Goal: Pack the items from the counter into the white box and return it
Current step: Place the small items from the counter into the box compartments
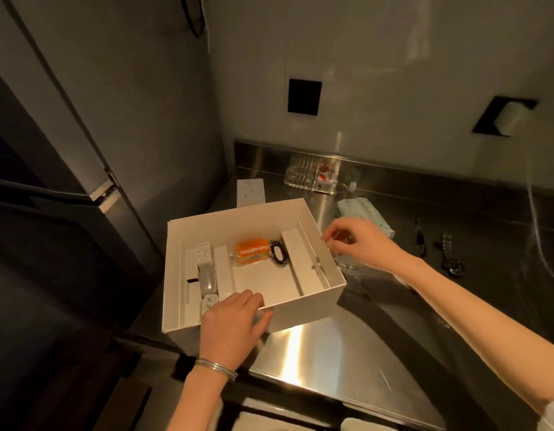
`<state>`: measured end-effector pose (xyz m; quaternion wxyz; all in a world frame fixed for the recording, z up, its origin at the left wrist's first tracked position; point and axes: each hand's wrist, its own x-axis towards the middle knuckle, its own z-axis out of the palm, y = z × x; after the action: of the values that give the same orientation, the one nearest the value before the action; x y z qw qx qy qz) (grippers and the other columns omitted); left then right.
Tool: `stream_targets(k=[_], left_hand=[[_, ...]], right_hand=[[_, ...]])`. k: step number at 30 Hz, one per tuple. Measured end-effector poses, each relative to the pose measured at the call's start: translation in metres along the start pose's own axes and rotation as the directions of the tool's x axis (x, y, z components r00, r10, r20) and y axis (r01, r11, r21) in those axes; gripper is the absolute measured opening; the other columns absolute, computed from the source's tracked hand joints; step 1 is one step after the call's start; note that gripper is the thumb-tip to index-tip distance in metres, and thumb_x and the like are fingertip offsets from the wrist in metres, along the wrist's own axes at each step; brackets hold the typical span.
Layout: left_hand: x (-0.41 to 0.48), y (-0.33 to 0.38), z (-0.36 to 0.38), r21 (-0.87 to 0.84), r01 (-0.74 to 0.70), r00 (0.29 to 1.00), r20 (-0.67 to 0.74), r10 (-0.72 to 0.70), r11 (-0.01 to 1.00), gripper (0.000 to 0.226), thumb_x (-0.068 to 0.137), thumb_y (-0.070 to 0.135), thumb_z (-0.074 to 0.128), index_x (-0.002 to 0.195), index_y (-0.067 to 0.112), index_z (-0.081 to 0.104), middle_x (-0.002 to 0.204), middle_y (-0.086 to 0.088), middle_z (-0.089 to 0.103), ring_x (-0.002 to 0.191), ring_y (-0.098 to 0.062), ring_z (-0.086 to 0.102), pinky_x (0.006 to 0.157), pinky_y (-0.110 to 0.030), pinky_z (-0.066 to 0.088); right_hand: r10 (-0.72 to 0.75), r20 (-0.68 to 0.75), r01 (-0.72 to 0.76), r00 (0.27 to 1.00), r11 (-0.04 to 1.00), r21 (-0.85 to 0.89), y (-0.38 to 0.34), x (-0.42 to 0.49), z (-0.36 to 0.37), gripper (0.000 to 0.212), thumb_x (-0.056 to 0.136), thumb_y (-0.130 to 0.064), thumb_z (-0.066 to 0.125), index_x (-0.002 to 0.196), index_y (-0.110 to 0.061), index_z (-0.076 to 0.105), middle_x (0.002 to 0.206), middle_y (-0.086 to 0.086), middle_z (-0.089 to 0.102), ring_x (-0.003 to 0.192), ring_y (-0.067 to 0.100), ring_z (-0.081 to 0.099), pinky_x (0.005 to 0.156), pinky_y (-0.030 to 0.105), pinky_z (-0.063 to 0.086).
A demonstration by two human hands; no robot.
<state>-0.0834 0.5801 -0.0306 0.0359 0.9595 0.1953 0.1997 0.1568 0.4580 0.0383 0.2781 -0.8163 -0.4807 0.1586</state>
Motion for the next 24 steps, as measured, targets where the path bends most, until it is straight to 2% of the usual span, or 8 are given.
stream_targets(k=[3,5,7,12,16,18,22,24], left_hand=[[0.001,0.001,-0.003,-0.005,0.006,1.0,0.005,-0.006,1.0,0.032,0.08,0.051,0.043,0.064,0.028,0.058,0.055,0.014,0.052,0.044,-0.004,0.047,0.047,-0.005,0.006],[0.001,0.001,-0.003,-0.005,-0.013,1.0,0.007,0.013,1.0,0.029,0.081,0.05,0.051,0.064,0.027,0.057,0.055,0.014,0.053,0.044,-0.005,0.047,0.046,-0.005,0.007],[0.002,0.001,-0.002,0.0,-0.036,0.999,0.015,0.036,0.999,0.027,0.08,0.048,0.06,0.064,0.026,0.058,0.055,0.012,0.054,0.043,-0.006,0.049,0.045,-0.005,0.007],[0.002,0.001,0.001,0.026,-0.044,0.997,0.057,0.043,0.999,0.023,0.066,0.039,0.079,0.065,0.024,0.062,0.055,0.01,0.057,0.042,-0.009,0.051,0.041,-0.007,0.011],[0.001,0.0,0.0,0.023,-0.043,0.998,0.046,0.042,0.999,0.024,0.078,0.045,0.068,0.067,0.024,0.061,0.057,0.011,0.057,0.044,-0.008,0.052,0.039,-0.009,0.015],[0.001,0.001,-0.002,0.02,-0.042,0.998,0.043,0.041,0.999,0.025,0.079,0.046,0.064,0.066,0.024,0.06,0.056,0.011,0.056,0.044,-0.008,0.051,0.04,-0.008,0.013],[0.001,0.002,-0.004,0.001,-0.025,0.998,0.059,0.025,1.0,0.024,0.073,0.048,0.057,0.066,0.025,0.059,0.056,0.012,0.055,0.043,-0.007,0.051,0.039,-0.008,0.014],[0.0,0.001,-0.004,0.002,-0.014,0.998,0.054,0.014,1.0,0.025,0.075,0.049,0.056,0.065,0.025,0.058,0.055,0.012,0.053,0.043,-0.007,0.049,0.039,-0.008,0.013]], right_hand=[[0.185,-0.055,-0.188,0.981,0.982,-0.036,0.048,-0.021,-0.007,0.009,0.085,-0.007,0.062,0.092,-0.008,0.068,0.091,0.004,0.068,0.086,0.019,0.063,0.075,0.022,0.048],[0.324,-0.008,-0.322,0.946,0.938,-0.125,0.082,-0.033,0.0,0.011,0.084,-0.006,0.061,0.091,-0.003,0.069,0.093,0.012,0.071,0.089,0.024,0.066,0.078,0.032,0.051],[0.4,0.062,-0.386,0.914,0.908,-0.164,0.11,-0.043,0.011,0.011,0.083,-0.008,0.062,0.089,-0.005,0.07,0.091,0.011,0.072,0.088,0.024,0.067,0.08,0.036,0.053],[0.407,0.114,-0.383,0.906,0.905,-0.183,0.127,-0.052,0.039,0.02,0.081,-0.018,0.07,0.099,-0.011,0.07,0.095,0.002,0.068,0.083,0.013,0.06,0.076,0.024,0.048],[0.377,0.051,-0.348,0.925,0.893,-0.283,0.127,-0.05,0.058,0.018,0.08,-0.023,0.07,0.097,-0.015,0.068,0.092,-0.002,0.053,0.082,0.012,0.053,0.075,0.027,0.047],[0.373,0.029,-0.344,0.927,0.879,-0.33,0.126,-0.05,0.063,0.01,0.084,-0.019,0.065,0.091,-0.012,0.066,0.091,0.0,0.052,0.081,0.014,0.051,0.073,0.026,0.046],[0.349,0.09,-0.256,0.933,0.817,-0.517,0.123,-0.052,0.064,0.022,0.089,-0.025,0.056,0.104,-0.009,0.061,0.105,0.008,0.055,0.094,0.022,0.056,0.079,0.032,0.049],[0.352,0.079,-0.268,0.933,0.824,-0.5,0.119,-0.052,0.057,0.022,0.092,-0.025,0.052,0.103,-0.007,0.057,0.105,0.011,0.053,0.092,0.025,0.058,0.077,0.034,0.05]])
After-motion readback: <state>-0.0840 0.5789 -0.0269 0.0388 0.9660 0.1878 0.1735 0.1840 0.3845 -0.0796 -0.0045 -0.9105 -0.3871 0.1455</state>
